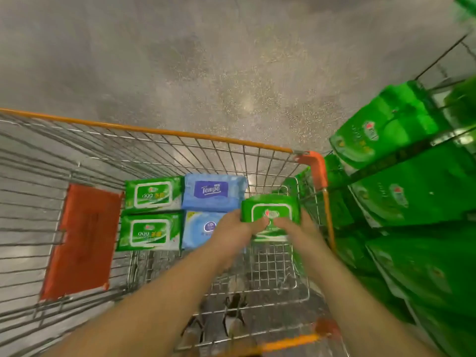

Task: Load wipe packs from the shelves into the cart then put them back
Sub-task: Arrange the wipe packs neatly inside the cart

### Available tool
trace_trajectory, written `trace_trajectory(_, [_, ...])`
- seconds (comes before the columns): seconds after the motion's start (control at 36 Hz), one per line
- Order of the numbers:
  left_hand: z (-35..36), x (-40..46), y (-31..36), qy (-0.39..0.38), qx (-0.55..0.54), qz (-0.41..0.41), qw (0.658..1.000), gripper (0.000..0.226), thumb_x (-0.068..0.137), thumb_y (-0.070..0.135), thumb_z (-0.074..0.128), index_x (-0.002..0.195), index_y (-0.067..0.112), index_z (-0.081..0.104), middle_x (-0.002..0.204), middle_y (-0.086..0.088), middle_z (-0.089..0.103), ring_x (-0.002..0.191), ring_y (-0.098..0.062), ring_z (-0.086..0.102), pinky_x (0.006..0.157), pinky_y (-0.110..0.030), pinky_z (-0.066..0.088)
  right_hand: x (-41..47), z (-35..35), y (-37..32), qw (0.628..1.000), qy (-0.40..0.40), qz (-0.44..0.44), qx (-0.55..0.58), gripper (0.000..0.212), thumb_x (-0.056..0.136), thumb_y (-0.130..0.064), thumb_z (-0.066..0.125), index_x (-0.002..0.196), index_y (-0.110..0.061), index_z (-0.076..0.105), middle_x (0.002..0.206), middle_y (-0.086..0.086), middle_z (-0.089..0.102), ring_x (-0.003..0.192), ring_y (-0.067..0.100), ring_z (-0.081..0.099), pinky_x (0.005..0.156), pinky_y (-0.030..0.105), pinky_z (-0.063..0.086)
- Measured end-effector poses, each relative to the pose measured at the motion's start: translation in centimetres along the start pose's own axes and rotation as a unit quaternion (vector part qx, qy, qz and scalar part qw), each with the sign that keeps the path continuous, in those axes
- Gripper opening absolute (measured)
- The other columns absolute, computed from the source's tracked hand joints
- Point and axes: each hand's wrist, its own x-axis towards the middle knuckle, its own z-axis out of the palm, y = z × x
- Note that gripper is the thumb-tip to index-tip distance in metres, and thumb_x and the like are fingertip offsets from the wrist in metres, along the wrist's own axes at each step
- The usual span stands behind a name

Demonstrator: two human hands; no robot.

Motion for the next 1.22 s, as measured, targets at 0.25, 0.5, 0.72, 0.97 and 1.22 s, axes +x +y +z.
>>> trace_trajectory(0.25, [3.0, 9.7, -1.7, 0.046, -0.028, -0.056, 0.997, 0.014, 0.087, 0.031, 0.075, 0.090, 0.024, 0.063, 0.107, -0.002, 0.074, 0.104, -0.024, 0.070, 0.096, -0.041, 0.055, 7.9, 1.6, 1.0, 0.994, 0.074, 0.056, 0.066, 0.052, 0.096, -0.024, 0.065, 0.143, -0.020, 0.044, 0.101, -0.006, 0.042, 0.098, 0.015, 0.042, 0.089, 0.031, 0.035])
trace_trajectory(0.5, [4.9, 15.0, -2.5, 0.073, -0.023, -0.101, 0.992, 0.080, 0.081, 0.051, 0.066, 0.148, 0.016, 0.042, 0.145, -0.006, 0.055, 0.132, -0.028, 0.053, 0.111, -0.048, 0.045, 13.9, 3.7, 2.3, 0.982, 0.169, 0.062, 0.058, 0.085, 0.077, -0.042, 0.078, 0.151, -0.017, 0.043, 0.142, -0.003, 0.053, 0.123, 0.022, 0.053, 0.101, 0.040, 0.043])
trace_trajectory(0.72, [5.6, 19.3, -3.4, 0.138, 0.018, -0.111, 0.984, 0.058, 0.098, 0.035, 0.061, 0.150, 0.019, 0.040, 0.144, -0.009, 0.055, 0.113, -0.029, 0.063, 0.099, -0.044, 0.052, 16.6, 5.5, 4.6, 0.974, 0.183, 0.059, 0.121, 0.080, 0.080, -0.046, 0.080, 0.149, -0.026, 0.046, 0.138, -0.003, 0.057, 0.119, 0.022, 0.058, 0.101, 0.040, 0.048])
trace_trajectory(0.97, [7.0, 18.2, -2.2, 0.213, 0.037, -0.130, 0.968, 0.056, 0.103, 0.019, 0.048, 0.153, 0.010, 0.027, 0.149, -0.015, 0.048, 0.135, -0.033, 0.049, 0.111, -0.037, 0.040, 20.3, 6.2, 9.0, 0.972, 0.192, 0.058, 0.121, 0.105, 0.042, -0.078, 0.080, 0.133, -0.030, 0.060, 0.109, -0.002, 0.076, 0.096, 0.024, 0.074, 0.085, 0.051, 0.061])
trace_trajectory(1.22, [7.9, 16.5, -4.7, 0.186, 0.024, -0.062, 0.980, 0.088, 0.059, 0.056, 0.049, 0.144, 0.037, 0.037, 0.147, -0.009, 0.051, 0.130, -0.032, 0.055, 0.104, -0.057, 0.049, 13.8, 4.3, 3.4, 0.986, 0.155, 0.064, 0.002, 0.064, 0.094, -0.035, 0.068, 0.150, -0.016, 0.043, 0.127, 0.004, 0.064, 0.113, 0.028, 0.062, 0.097, 0.041, 0.051])
